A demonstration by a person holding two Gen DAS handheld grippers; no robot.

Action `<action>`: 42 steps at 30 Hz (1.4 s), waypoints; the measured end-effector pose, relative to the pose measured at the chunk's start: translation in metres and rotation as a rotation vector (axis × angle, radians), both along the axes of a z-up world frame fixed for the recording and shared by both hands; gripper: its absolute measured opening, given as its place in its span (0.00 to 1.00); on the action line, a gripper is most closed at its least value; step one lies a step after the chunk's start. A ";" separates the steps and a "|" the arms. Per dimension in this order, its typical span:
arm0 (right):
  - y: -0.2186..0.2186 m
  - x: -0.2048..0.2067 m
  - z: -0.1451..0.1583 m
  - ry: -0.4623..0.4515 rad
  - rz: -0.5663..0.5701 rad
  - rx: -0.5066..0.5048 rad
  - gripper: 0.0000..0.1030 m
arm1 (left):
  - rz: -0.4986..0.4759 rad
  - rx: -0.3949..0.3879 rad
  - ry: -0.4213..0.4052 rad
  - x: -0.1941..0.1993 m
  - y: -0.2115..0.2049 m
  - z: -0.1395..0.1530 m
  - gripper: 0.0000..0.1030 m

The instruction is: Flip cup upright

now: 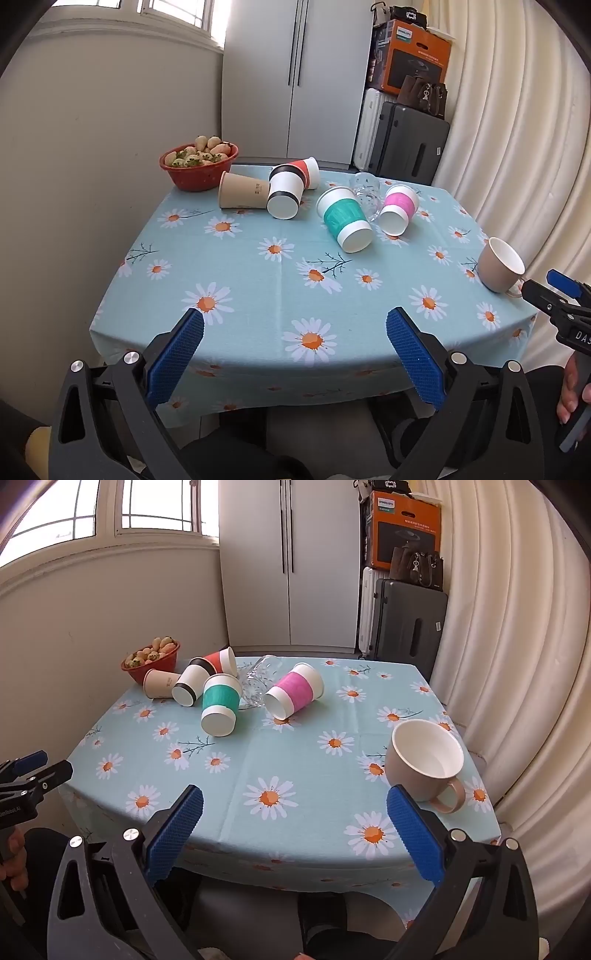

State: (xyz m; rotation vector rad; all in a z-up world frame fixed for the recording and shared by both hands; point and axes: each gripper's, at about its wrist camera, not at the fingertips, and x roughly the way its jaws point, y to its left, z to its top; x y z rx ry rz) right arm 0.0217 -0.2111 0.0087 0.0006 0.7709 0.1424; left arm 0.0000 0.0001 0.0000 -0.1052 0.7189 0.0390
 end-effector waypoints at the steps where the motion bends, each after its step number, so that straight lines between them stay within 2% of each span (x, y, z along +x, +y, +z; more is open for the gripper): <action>1: 0.000 0.000 0.000 0.000 0.000 -0.001 0.96 | 0.003 0.004 -0.001 0.000 0.000 0.000 0.94; 42: 0.003 0.001 -0.002 0.011 0.015 -0.004 0.96 | -0.029 -0.008 0.002 0.000 -0.008 -0.001 0.94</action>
